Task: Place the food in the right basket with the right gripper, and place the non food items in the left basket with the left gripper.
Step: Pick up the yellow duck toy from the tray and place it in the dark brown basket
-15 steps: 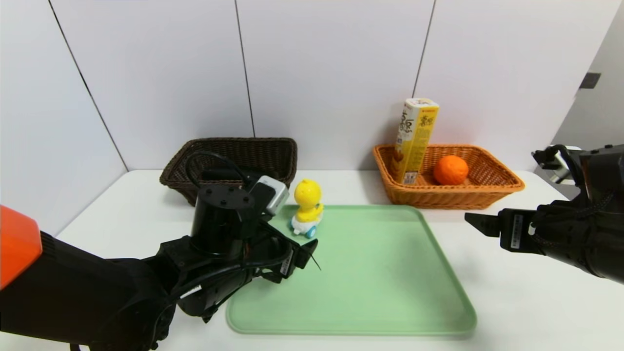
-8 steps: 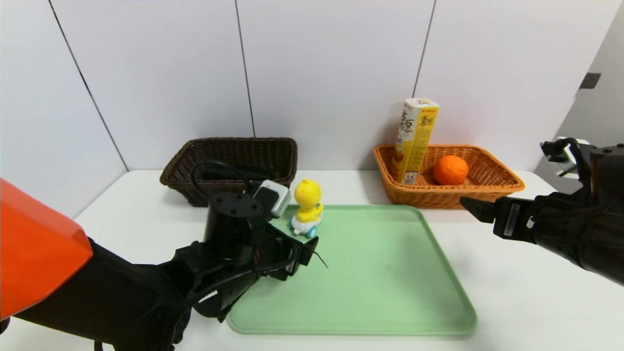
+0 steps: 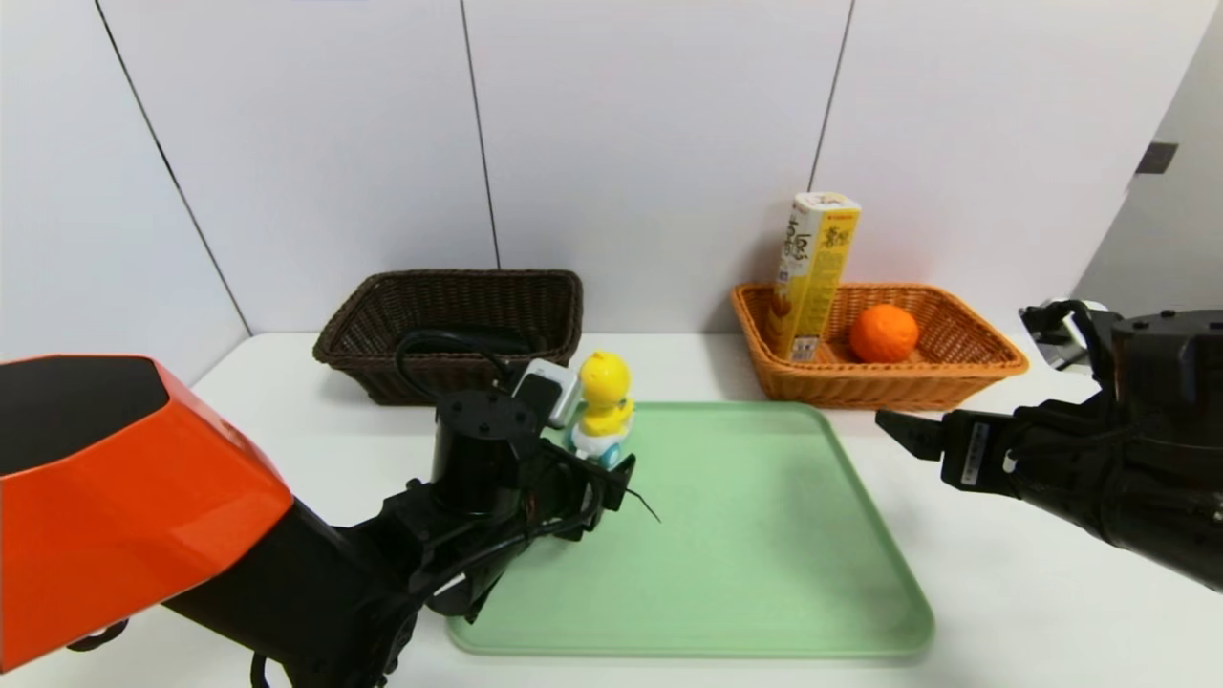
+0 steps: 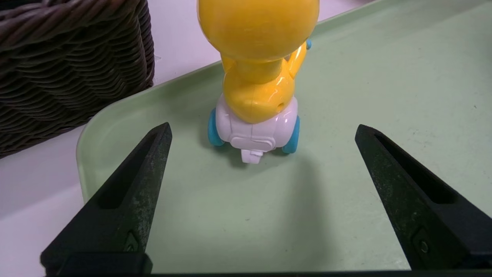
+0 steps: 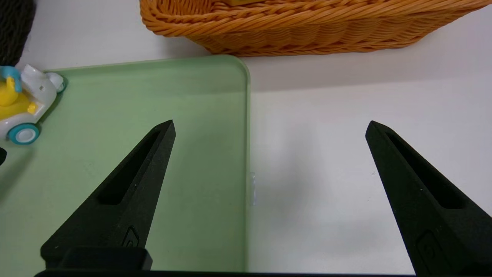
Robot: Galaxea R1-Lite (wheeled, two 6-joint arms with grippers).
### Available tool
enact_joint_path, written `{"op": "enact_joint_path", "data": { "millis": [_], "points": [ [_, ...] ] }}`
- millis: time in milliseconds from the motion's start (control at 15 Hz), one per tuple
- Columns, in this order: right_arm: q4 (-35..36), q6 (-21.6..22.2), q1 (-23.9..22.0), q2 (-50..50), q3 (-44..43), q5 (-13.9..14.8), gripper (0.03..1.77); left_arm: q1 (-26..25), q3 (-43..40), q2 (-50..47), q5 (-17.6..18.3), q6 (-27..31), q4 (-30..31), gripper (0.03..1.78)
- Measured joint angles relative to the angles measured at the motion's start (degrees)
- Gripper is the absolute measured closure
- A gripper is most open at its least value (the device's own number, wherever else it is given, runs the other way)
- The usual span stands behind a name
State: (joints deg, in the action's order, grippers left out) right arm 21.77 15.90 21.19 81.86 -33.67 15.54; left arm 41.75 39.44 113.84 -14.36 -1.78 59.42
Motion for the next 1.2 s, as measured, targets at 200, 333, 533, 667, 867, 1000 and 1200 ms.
{"op": "enact_joint_path", "data": {
  "millis": [200, 333, 533, 667, 867, 1000, 1200],
  "points": [
    [1.40, -0.05, -0.11, 1.57, 0.16, -1.46, 0.09, 0.04, 0.13, 0.41, 0.63, -0.20, -0.05, 0.12],
    [1.44, -0.07, -0.11, 2.36, 0.07, -1.55, 0.09, 0.04, 0.61, 0.48, 1.85, -0.28, -0.07, 0.12],
    [1.49, -0.13, -0.11, 2.82, -0.09, -1.66, 0.09, -0.02, 2.43, 1.16, 2.77, -0.43, -0.22, 0.12],
    [1.46, -0.11, -0.11, 2.95, 0.10, -1.68, 0.09, -0.02, 3.36, 1.57, 3.67, -0.83, -0.35, 0.12],
    [1.44, -0.07, -0.11, 3.01, 0.29, -1.66, 0.09, -0.94, 4.24, 2.38, 5.92, -1.30, -0.21, 0.12],
    [1.54, -0.09, -0.11, 3.04, 0.38, -1.62, 0.09, -1.55, 5.21, 2.82, 6.31, -1.39, -0.32, 0.12],
    [1.55, -0.07, 0.09, 3.06, 0.44, -1.71, 0.09, -2.12, 5.99, 3.54, 6.75, -1.35, -0.38, 0.12]
  ]
}}
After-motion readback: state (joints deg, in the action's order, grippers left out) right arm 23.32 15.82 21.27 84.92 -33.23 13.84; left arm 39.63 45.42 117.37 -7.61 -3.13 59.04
